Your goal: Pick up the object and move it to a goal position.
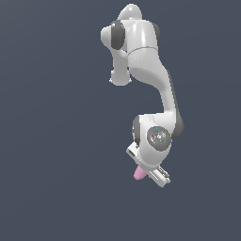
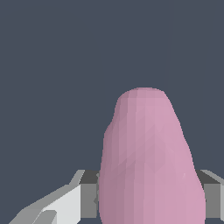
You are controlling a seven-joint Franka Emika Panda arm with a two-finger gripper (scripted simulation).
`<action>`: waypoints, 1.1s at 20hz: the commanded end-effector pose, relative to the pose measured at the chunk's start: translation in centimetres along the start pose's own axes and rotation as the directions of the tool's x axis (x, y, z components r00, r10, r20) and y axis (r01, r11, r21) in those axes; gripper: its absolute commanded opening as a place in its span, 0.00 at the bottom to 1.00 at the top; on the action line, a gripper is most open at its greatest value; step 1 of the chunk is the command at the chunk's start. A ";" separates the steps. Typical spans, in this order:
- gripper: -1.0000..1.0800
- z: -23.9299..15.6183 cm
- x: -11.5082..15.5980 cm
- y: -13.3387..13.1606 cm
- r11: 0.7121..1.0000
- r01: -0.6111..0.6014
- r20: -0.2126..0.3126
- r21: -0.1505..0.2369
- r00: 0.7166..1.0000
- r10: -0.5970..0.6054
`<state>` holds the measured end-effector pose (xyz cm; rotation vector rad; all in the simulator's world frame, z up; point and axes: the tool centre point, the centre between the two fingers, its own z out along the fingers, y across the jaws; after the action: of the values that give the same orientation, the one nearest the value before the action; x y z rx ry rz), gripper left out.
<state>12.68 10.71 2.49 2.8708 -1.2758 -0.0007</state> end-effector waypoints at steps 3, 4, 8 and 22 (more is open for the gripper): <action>0.00 -0.3 -0.1 0.1 1.000 0.000 0.000 0.000 1.000 0.000; 0.00 -0.4 -0.2 0.2 1.000 0.000 0.000 0.000 1.000 0.000; 0.00 -1.0 -0.6 0.5 1.000 0.000 0.000 0.000 1.000 0.000; 0.00 -6.9 -4.2 3.5 1.000 0.000 0.001 0.001 1.000 0.000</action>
<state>8.01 11.38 8.48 2.8708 -1.2756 -0.0018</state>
